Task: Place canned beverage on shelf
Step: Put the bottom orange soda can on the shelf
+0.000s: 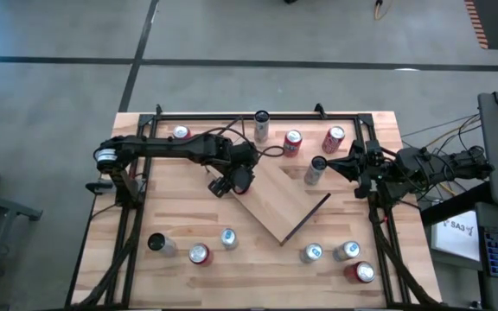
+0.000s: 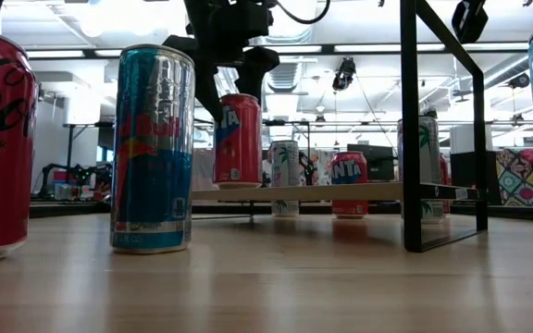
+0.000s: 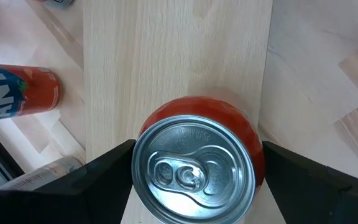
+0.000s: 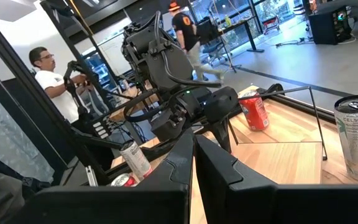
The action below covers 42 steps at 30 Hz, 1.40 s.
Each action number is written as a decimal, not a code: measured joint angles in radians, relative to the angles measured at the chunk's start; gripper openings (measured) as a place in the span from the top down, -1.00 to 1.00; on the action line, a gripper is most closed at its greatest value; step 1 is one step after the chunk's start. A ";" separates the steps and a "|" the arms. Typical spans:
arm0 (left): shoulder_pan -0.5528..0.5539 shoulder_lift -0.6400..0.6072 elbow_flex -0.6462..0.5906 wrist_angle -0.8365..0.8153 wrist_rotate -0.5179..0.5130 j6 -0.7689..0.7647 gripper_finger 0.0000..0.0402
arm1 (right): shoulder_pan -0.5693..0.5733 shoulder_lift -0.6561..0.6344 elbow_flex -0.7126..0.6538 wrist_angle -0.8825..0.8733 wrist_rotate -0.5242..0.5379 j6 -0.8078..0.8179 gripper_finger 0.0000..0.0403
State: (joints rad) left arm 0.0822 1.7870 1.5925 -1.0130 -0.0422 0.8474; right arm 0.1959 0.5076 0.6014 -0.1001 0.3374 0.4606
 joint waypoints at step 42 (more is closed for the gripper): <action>0.000 -0.003 0.023 -0.009 -0.038 -0.019 -0.67 | 0.000 0.000 0.000 0.000 0.000 0.000 0.95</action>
State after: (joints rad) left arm 0.0822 1.7840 1.6150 -1.0218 -0.0803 0.8284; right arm 0.1959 0.5076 0.6014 -0.1001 0.3374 0.4607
